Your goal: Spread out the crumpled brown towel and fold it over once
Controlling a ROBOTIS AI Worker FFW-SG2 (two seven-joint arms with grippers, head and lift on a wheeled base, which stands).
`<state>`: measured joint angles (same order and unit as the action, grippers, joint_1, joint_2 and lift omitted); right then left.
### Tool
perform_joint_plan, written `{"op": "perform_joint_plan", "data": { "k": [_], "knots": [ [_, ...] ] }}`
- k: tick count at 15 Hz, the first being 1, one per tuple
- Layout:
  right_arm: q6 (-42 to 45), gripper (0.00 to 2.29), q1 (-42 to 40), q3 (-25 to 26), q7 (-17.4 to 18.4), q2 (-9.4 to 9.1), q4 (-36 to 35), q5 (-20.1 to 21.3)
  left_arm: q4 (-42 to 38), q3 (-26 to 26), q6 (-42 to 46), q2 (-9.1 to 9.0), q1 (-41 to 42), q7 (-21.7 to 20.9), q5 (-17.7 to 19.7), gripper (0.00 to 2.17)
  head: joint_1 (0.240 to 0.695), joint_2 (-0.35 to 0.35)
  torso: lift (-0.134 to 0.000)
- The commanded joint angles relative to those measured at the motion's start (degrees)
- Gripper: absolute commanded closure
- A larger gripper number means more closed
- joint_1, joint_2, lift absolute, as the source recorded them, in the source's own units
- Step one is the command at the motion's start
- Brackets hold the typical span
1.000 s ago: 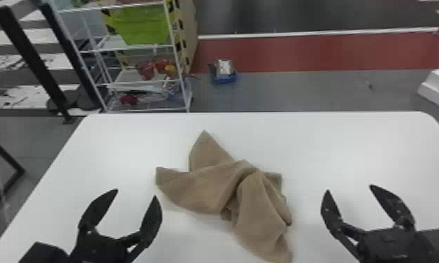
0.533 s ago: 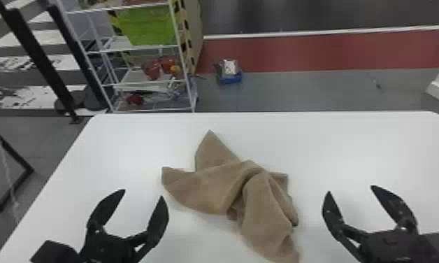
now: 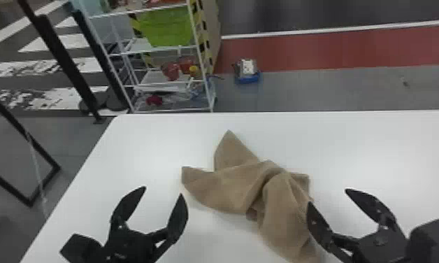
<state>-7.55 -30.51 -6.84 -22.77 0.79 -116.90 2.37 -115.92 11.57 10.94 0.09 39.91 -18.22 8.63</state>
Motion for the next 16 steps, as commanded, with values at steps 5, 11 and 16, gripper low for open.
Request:
{"op": "perform_joint_plan", "data": {
  "k": [5,11,16],
  "knots": [
    [-11.0,0.18,2.0,1.9,-8.9,-0.84,-2.0,-3.9,-0.4,-0.1,0.0,-0.24,0.1,-0.3,0.2,0.08,0.695,0.326,-0.123],
    [-11.2,0.18,3.3,8.9,-13.1,-0.84,1.8,-7.7,-0.8,-0.4,0.0,-0.24,0.2,-0.4,0.0,0.08,0.695,0.252,-0.123],
    [-8.6,0.26,6.2,8.7,-13.5,-0.84,8.1,-7.6,-0.8,-0.4,0.5,-0.24,0.9,-0.5,0.1,0.08,0.695,0.220,-0.123]
  ]
}}
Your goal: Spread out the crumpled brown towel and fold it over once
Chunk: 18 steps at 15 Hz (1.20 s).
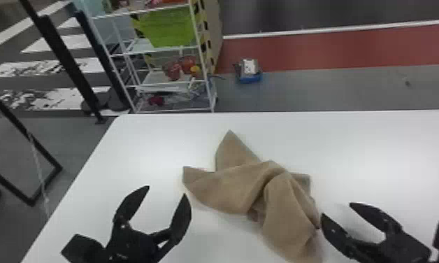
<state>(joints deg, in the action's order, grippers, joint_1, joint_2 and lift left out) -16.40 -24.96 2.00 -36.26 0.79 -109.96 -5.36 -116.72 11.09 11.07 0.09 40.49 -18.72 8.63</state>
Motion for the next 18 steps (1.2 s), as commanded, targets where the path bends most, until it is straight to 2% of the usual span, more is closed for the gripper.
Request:
{"op": "perform_joint_plan", "data": {
  "k": [1,5,11,18],
  "knots": [
    [0.3,0.29,1.1,-0.3,-0.2,-0.84,1.8,0.0,-0.1,0.2,0.6,-0.24,0.6,0.0,0.1,0.08,0.695,0.219,-0.123],
    [2.7,0.54,0.7,-2.1,-1.0,-0.84,2.0,0.1,0.1,0.3,0.7,-0.24,0.6,-0.1,0.2,0.08,0.695,0.232,-0.123],
    [2.9,0.54,0.8,-3.8,-1.0,-0.84,2.6,0.7,0.4,0.6,0.9,-0.24,0.6,-0.2,0.5,0.08,0.695,0.280,-0.123],
    [3.1,0.54,2.4,-3.7,-1.0,-0.84,5.7,1.4,0.8,0.7,1.1,-0.24,0.5,-0.2,0.5,0.08,0.695,0.282,-0.123]
  ]
}}
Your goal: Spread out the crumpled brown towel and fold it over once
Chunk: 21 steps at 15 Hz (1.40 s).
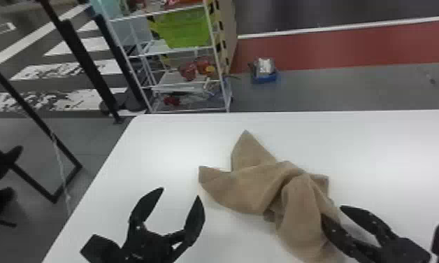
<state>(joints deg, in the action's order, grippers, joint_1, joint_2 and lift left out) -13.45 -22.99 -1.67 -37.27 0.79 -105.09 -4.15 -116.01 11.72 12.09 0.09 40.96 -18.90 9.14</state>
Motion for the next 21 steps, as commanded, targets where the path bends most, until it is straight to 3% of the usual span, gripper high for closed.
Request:
{"op": "perform_joint_plan", "data": {
  "k": [1,5,8,13,15,17,21],
  "knots": [
    [0.3,0.54,0.5,0.0,0.0,-0.84,1.1,0.3,0.3,0.1,0.1,-0.24,0.0,0.0,0.0,0.08,0.695,0.281,-0.123],
    [1.7,0.59,0.5,-0.5,0.0,-0.84,1.2,0.3,0.3,0.1,-0.1,-0.24,0.0,0.0,0.0,0.08,0.695,0.281,-0.123],
    [2.8,1.02,0.5,-0.9,0.0,-0.84,1.6,0.3,0.3,0.1,0.1,-0.24,0.1,0.0,0.0,0.08,0.695,0.286,-0.123],
    [4.3,1.02,0.3,-1.0,0.0,-0.84,1.7,-0.2,0.1,0.1,0.6,-0.24,0.3,0.0,0.0,0.08,0.695,0.292,-0.123],
    [4.9,1.02,-1.3,-0.9,0.0,-0.84,-2.4,-0.6,-0.1,0.2,0.8,-0.24,0.5,0.0,0.0,0.08,0.695,0.293,-0.123],
    [1.7,1.02,-3.1,-0.9,-0.1,-0.84,-11.5,-0.4,-0.5,0.6,0.8,-0.24,0.9,0.0,0.1,0.08,0.695,0.294,-0.123],
    [-7.3,1.02,-2.5,-1.0,-4.7,-0.84,-21.5,1.4,-1.5,0.7,0.6,-0.24,1.2,-0.1,0.1,0.08,0.695,0.311,-0.123]
  ]
}}
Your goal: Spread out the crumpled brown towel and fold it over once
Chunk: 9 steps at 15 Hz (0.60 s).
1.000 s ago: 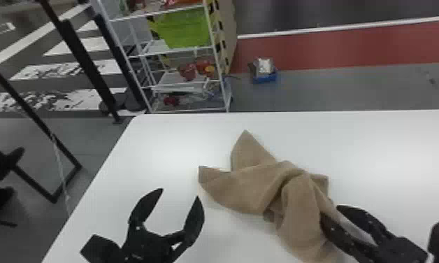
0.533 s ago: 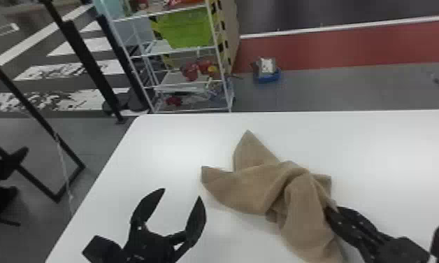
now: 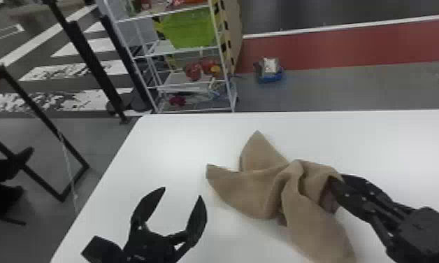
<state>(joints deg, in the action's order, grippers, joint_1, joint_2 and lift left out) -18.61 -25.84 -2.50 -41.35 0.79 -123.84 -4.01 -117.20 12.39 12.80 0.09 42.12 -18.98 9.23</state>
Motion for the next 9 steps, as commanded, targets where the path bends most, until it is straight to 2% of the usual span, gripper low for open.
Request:
{"op": "perform_joint_plan", "data": {
  "k": [1,3,4,9],
  "knots": [
    [-3.5,1.02,0.9,0.4,-2.4,-0.84,-4.2,2.3,-0.6,0.0,-0.1,-0.24,0.2,0.0,0.0,0.08,0.695,0.319,-0.123],
    [-4.7,1.02,1.5,2.4,-5.1,-0.84,-7.4,3.8,-0.8,0.0,-0.3,-0.24,0.2,-0.1,0.0,0.08,0.695,0.325,-0.123],
    [-9.3,1.02,2.5,3.9,-5.5,-0.84,-10.0,3.3,-1.5,0.0,-1.0,-0.24,0.2,-0.1,-0.1,0.08,0.695,0.325,-0.123],
    [-17.7,1.02,8.6,6.6,-5.7,-0.84,-14.6,3.0,-2.4,-0.4,-1.5,-0.24,0.2,-1.1,-0.2,0.08,0.695,0.260,-0.123]
  ]
}}
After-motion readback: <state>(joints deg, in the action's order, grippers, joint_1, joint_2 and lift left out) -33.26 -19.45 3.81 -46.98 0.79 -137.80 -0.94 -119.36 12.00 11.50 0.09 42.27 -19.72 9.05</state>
